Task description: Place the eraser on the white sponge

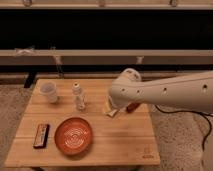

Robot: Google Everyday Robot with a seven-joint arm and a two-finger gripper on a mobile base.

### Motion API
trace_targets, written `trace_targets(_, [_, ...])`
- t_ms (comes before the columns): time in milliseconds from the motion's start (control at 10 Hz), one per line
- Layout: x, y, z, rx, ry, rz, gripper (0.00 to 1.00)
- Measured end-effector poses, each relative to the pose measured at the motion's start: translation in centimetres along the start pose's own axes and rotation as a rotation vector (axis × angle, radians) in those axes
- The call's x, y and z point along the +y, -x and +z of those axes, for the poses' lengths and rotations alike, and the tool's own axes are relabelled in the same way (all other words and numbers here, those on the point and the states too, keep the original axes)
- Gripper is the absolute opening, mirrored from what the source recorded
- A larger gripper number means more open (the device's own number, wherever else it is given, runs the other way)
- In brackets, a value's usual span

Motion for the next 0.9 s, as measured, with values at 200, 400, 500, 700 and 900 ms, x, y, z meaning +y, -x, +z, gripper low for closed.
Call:
trace_targets(200, [5.6, -1.2, -1.9, -0.007, 0.017, -0.065, 0.80])
trace_targets(400, [10.6, -1.0, -3.1, -0.005, 0.021, -0.126, 0.80])
trace_targets(500, [12.7, -0.8, -3.5, -0.004, 0.024, -0.153, 0.80])
trace_targets(700, [16.6, -0.9, -4.4, -0.010, 0.029, -0.217, 0.80])
trace_targets(900, [18.0, -0.9, -4.8, -0.020, 0.042, -0.246, 0.80])
